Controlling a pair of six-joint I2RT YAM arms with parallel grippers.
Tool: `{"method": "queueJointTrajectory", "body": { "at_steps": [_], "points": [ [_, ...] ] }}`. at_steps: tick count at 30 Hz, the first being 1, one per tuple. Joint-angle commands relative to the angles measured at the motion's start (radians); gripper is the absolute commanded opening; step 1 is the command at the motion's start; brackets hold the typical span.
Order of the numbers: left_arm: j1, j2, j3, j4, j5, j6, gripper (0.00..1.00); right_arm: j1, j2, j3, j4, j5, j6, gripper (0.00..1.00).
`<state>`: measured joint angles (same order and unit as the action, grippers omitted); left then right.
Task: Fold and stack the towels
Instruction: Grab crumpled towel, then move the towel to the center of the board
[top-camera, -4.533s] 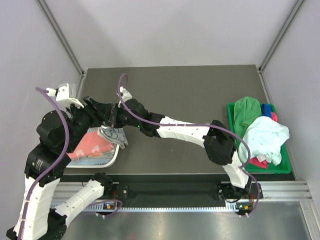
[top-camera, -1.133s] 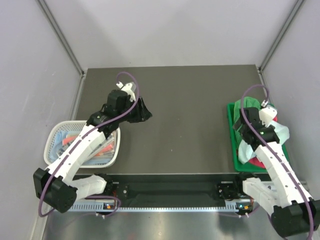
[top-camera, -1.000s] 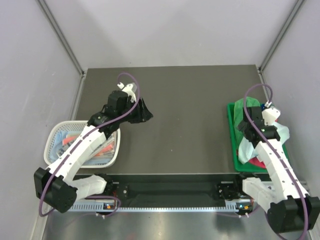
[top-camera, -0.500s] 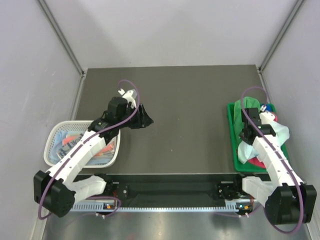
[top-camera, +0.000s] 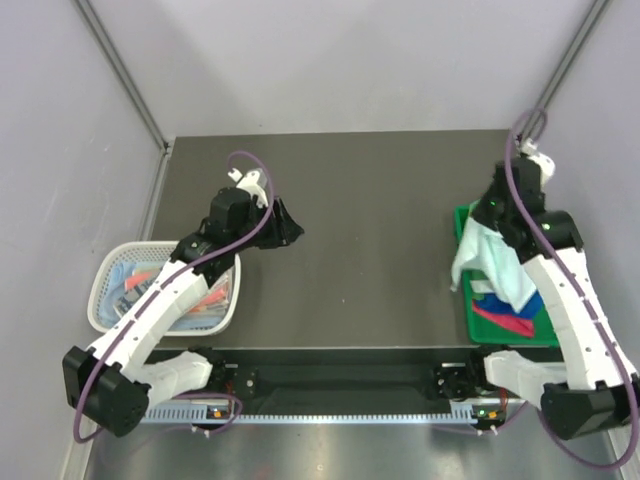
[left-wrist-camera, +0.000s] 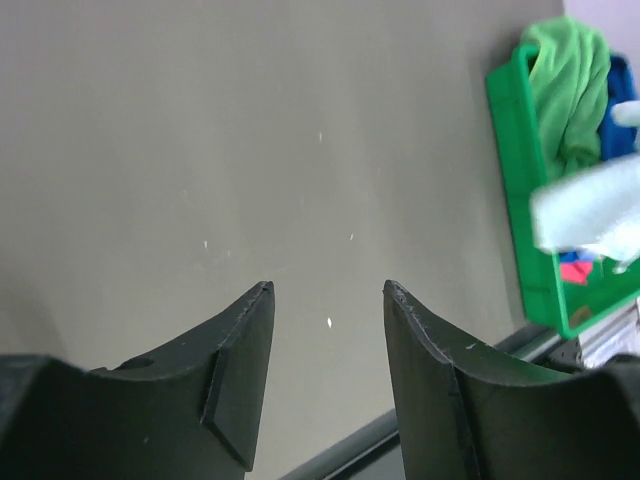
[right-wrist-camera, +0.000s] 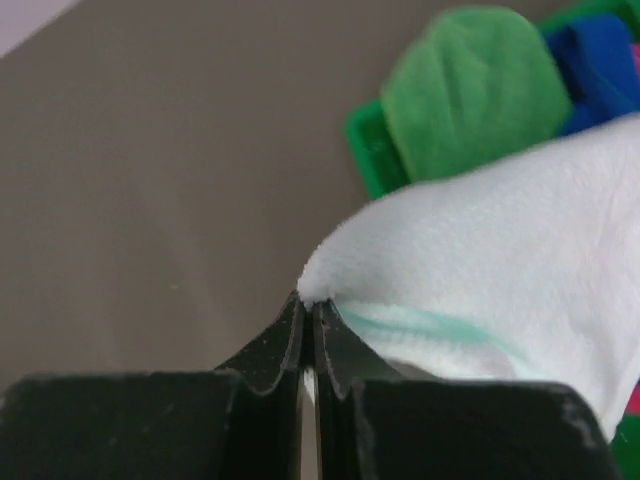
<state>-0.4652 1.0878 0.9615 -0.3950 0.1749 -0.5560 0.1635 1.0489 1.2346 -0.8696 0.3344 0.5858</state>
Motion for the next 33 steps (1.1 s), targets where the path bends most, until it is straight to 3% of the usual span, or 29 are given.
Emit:
{"method": "queueJointTrajectory", "body": {
  "at_steps": [1, 8, 15, 18, 24, 27, 28, 31, 33],
  "points": [
    [0.007, 0.014, 0.095, 0.004, -0.069, -0.004, 0.53, 0.198, 0.115, 0.152, 0.040, 0.010, 0.005, 0.00],
    [0.074, 0.044, 0.210, -0.076, -0.218, -0.018, 0.53, 0.465, 0.338, 0.281, 0.167, -0.011, -0.001, 0.00],
    [0.096, 0.116, 0.218, -0.091, -0.229, 0.007, 0.54, 0.606, 0.235, -0.073, 0.357, -0.103, 0.088, 0.00],
    [0.096, 0.175, 0.180, -0.045, -0.151, -0.001, 0.54, 0.712, 0.154, -0.327, 0.388, -0.087, 0.140, 0.00],
    [0.086, 0.377, 0.178, 0.030, -0.025, -0.030, 0.52, 0.875, 0.002, -0.556, 0.405, -0.141, 0.206, 0.00],
    [0.040, 0.498, 0.219, 0.053, 0.024, -0.033, 0.52, 0.884, 0.005, -0.566, 0.353, -0.130, 0.221, 0.17],
    [0.025, 0.530, 0.261, 0.054, 0.026, -0.028, 0.52, 0.883, 0.005, -0.563, 0.340, -0.082, 0.227, 0.29],
    [-0.027, 0.659, 0.360, 0.054, 0.034, -0.022, 0.52, 0.840, -0.006, -0.515, 0.319, 0.010, 0.204, 0.50],
    [-0.052, 0.704, 0.407, 0.067, 0.035, -0.012, 0.52, 0.703, 0.008, -0.479, 0.320, -0.007, 0.155, 0.51]
  ]
}}
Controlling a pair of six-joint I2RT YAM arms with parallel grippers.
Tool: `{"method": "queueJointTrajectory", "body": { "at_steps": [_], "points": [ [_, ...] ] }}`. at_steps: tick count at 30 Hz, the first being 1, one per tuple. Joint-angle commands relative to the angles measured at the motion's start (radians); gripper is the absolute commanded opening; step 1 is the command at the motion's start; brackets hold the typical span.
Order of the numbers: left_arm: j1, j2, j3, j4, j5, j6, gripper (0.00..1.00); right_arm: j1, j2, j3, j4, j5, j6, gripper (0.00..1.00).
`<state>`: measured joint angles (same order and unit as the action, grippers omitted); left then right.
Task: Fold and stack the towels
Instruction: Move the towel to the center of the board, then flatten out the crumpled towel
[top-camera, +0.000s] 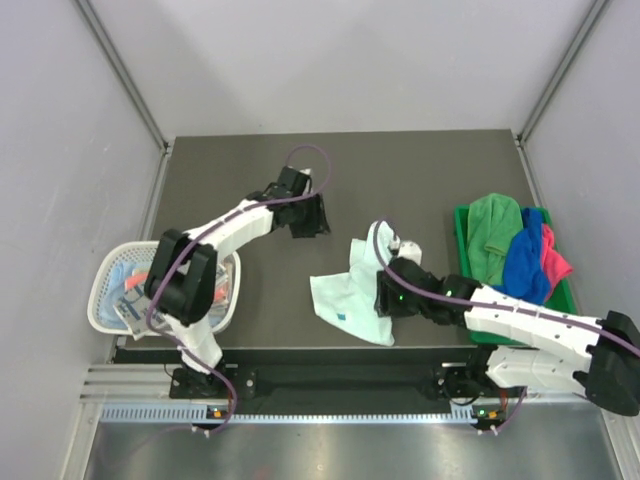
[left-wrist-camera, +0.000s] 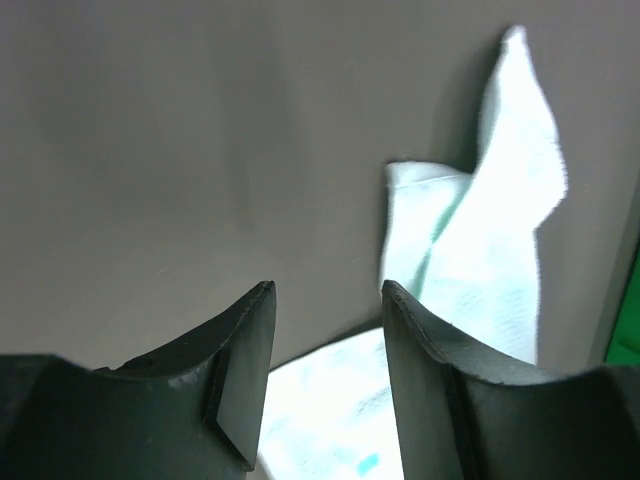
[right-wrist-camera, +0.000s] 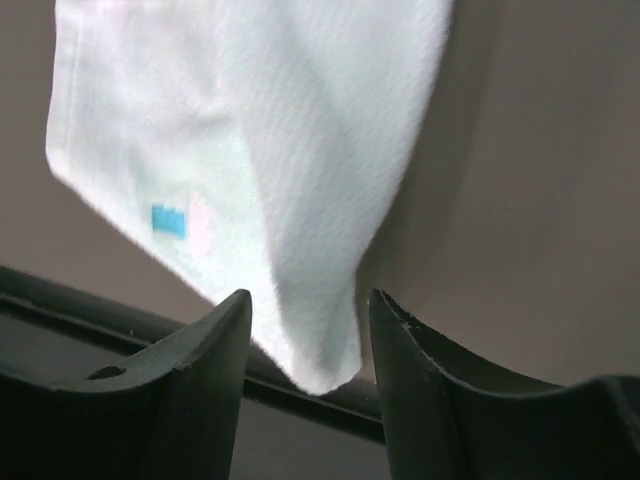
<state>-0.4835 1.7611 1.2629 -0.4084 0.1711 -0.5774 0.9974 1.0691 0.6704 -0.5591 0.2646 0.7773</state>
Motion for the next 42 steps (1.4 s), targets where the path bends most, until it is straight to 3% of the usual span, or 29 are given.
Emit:
{"method": "queueJointTrajectory", "body": {
  "at_steps": [1, 3, 6, 12, 19, 26, 42],
  "points": [
    [-0.041, 0.056, 0.137, 0.080, 0.041, 0.017, 0.52, -0.185, -0.008, 0.090, 0.025, 0.009, -0.055, 0.50],
    [-0.056, 0.138, 0.229, 0.072, 0.045, 0.042, 0.51, -0.340, 0.006, 0.090, 0.089, -0.039, -0.105, 0.48],
    [-0.076, 0.234, 0.323, 0.072, 0.063, 0.068, 0.51, -0.477, 0.057, 0.107, 0.136, -0.100, -0.141, 0.45],
    [-0.104, 0.374, 0.432, 0.121, 0.148, 0.111, 0.50, -0.589, 0.141, 0.100, 0.252, -0.226, -0.144, 0.43],
    [-0.116, 0.514, 0.551, 0.204, 0.235, 0.117, 0.54, -0.631, 0.163, 0.051, 0.318, -0.257, -0.145, 0.43],
    [-0.125, 0.638, 0.702, 0.128, 0.274, 0.149, 0.55, -0.680, 0.169, 0.000, 0.357, -0.295, -0.151, 0.42],
    [-0.144, 0.684, 0.742, -0.020, 0.304, 0.240, 0.51, -0.724, 0.215, 0.003, 0.404, -0.357, -0.153, 0.41]
  ]
}}
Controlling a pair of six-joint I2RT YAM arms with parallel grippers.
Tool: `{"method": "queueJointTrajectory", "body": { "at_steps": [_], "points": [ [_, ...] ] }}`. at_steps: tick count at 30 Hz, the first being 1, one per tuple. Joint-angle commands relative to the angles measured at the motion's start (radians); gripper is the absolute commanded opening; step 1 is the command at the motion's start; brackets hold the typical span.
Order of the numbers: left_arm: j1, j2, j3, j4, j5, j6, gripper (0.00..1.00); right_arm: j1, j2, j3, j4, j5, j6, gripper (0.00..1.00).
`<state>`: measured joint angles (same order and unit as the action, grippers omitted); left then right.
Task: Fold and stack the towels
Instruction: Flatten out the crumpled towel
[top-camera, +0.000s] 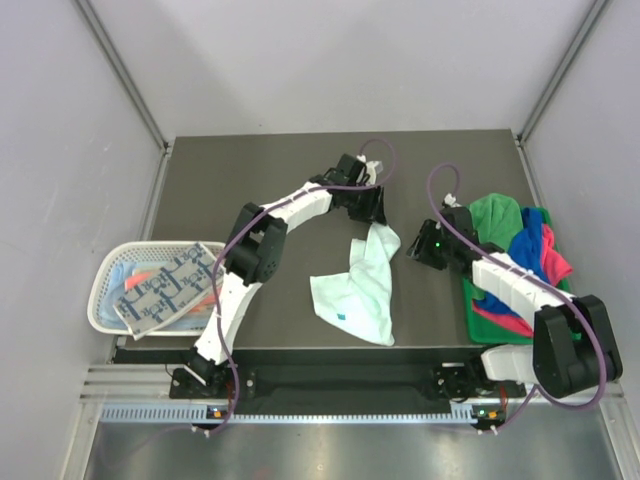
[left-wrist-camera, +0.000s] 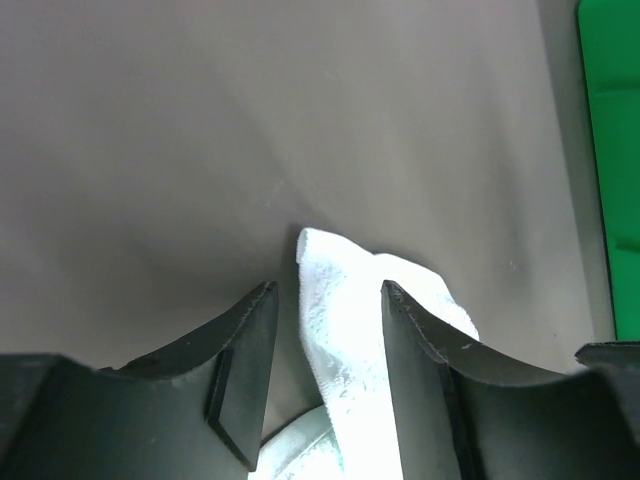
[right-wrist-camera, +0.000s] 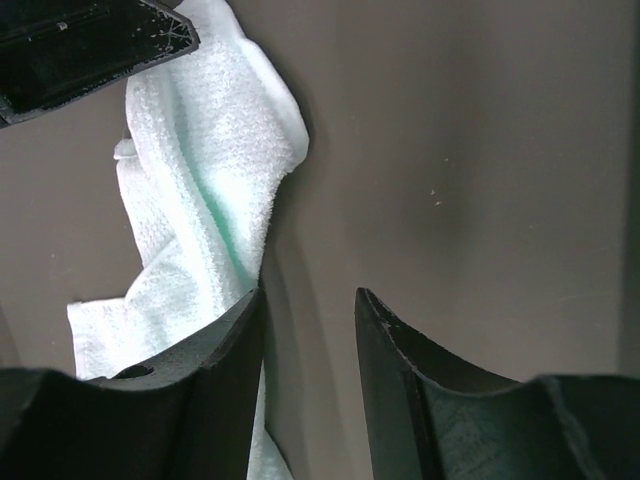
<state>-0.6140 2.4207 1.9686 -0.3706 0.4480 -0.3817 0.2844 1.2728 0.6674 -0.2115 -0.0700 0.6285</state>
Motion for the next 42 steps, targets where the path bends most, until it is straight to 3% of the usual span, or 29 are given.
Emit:
{"method": "queueJointTrajectory", "body": {
  "at_steps": [1, 6, 8, 10, 11, 14, 21, 30, 35, 39, 42],
  "points": [
    [-0.016, 0.025, 0.032, -0.060, 0.026, 0.049, 0.50, -0.013, 0.013, 0.005, 0.060, -0.024, -0.001, 0.41],
    [-0.018, 0.031, 0.032, -0.068, 0.040, 0.046, 0.40, -0.014, 0.023, 0.004, 0.070, -0.024, 0.003, 0.41],
    [-0.018, 0.028, 0.036, -0.067, 0.040, 0.040, 0.28, -0.014, 0.030, 0.009, 0.070, -0.022, 0.004, 0.40],
    [-0.016, 0.015, 0.044, -0.065, 0.040, 0.034, 0.23, -0.016, 0.034, 0.012, 0.075, -0.022, 0.002, 0.41],
    [-0.016, 0.008, 0.045, -0.064, 0.037, 0.030, 0.11, -0.017, 0.039, 0.014, 0.077, -0.022, 0.004, 0.41],
    [-0.018, -0.047, 0.035, -0.028, 0.023, -0.003, 0.00, -0.022, 0.056, 0.029, 0.083, -0.022, 0.004, 0.40],
    [-0.018, -0.299, -0.043, 0.061, -0.095, -0.124, 0.00, -0.028, 0.099, 0.066, 0.110, -0.019, 0.014, 0.40],
    [-0.016, -0.638, -0.289, -0.070, -0.480, -0.197, 0.00, -0.022, 0.186, 0.118, 0.162, -0.054, 0.027, 0.38],
    [-0.018, -0.762, -0.366, -0.155, -0.532, -0.181, 0.00, 0.013, 0.233, 0.156, 0.182, -0.051, 0.023, 0.38],
    [-0.018, -0.897, -0.532, -0.191, -0.572, -0.259, 0.00, 0.058, 0.290, 0.221, 0.170, -0.047, -0.001, 0.38],
    [-0.016, -0.994, -0.755, -0.136, -0.620, -0.345, 0.00, 0.105, 0.338, 0.280, 0.158, -0.021, -0.027, 0.39]
  ]
}}
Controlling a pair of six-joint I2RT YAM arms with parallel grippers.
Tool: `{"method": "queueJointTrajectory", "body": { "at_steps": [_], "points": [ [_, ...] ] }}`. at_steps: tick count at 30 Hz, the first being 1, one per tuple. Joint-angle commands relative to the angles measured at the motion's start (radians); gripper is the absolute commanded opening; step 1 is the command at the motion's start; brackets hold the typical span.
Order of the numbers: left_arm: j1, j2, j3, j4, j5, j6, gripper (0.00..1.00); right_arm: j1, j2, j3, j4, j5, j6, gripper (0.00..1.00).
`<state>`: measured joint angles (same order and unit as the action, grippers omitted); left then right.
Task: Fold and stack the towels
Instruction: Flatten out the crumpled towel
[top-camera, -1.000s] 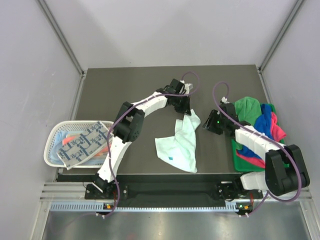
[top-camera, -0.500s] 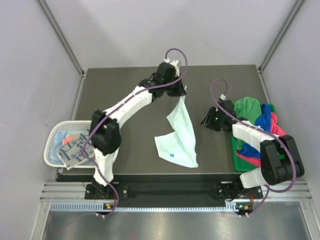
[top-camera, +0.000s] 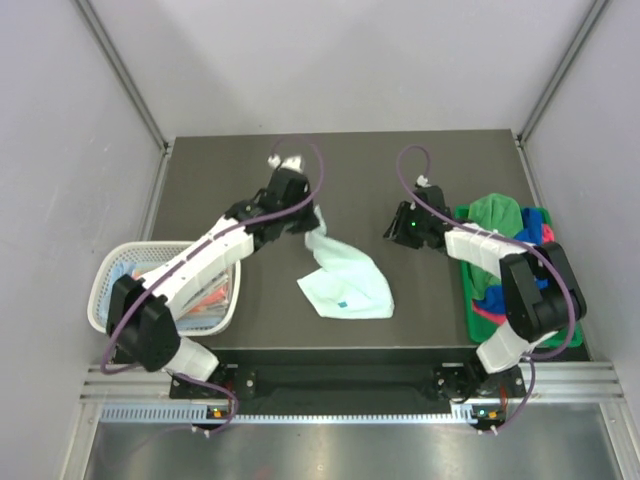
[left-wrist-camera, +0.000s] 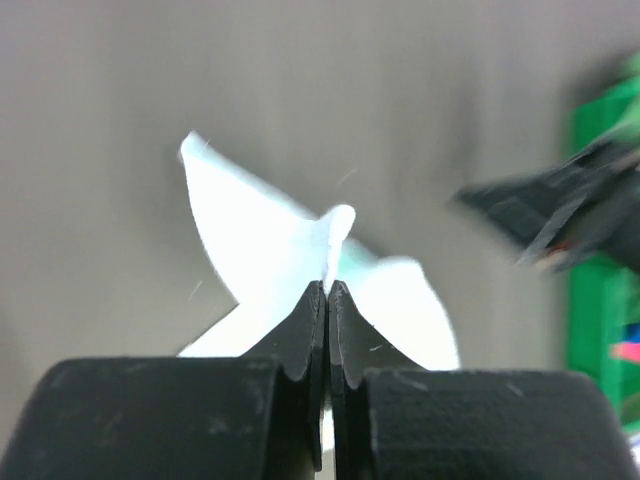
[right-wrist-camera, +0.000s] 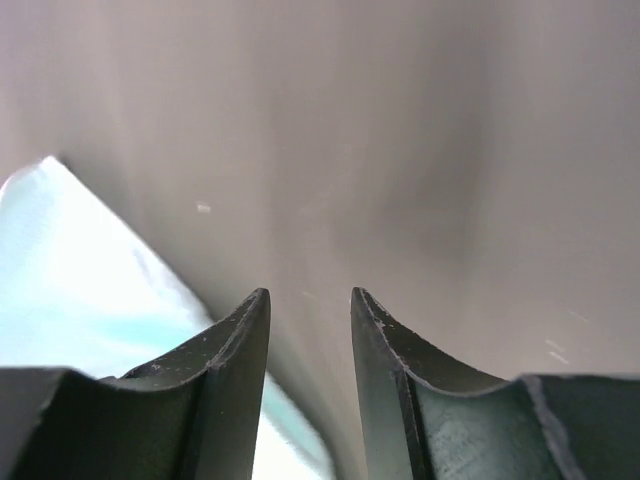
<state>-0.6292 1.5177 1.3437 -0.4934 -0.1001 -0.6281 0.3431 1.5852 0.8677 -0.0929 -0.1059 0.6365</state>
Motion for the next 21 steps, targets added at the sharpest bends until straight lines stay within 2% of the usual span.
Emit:
{"method": "queueJointTrajectory", "body": {
  "at_steps": [1, 5, 12, 16, 21],
  "points": [
    [-0.001, -0.108, -0.235, 0.007, -0.078, -0.117, 0.00, 0.057, 0.060, 0.099, 0.035, 0.018, -0.046, 0.39],
    [0.000, -0.159, -0.400, 0.032, -0.118, -0.194, 0.00, 0.114, 0.151, 0.218, 0.021, 0.025, -0.096, 0.40],
    [-0.001, -0.255, -0.570, 0.010, -0.115, -0.326, 0.00, 0.197, 0.292, 0.430, -0.008, 0.000, -0.265, 0.43],
    [0.002, -0.294, -0.614, -0.005, -0.144, -0.352, 0.00, 0.226, 0.377, 0.543, -0.007, -0.095, -0.349, 0.44],
    [0.002, -0.315, -0.611, -0.037, -0.176, -0.380, 0.00, 0.309, 0.458, 0.658, -0.070, -0.115, -0.457, 0.46]
  ]
}}
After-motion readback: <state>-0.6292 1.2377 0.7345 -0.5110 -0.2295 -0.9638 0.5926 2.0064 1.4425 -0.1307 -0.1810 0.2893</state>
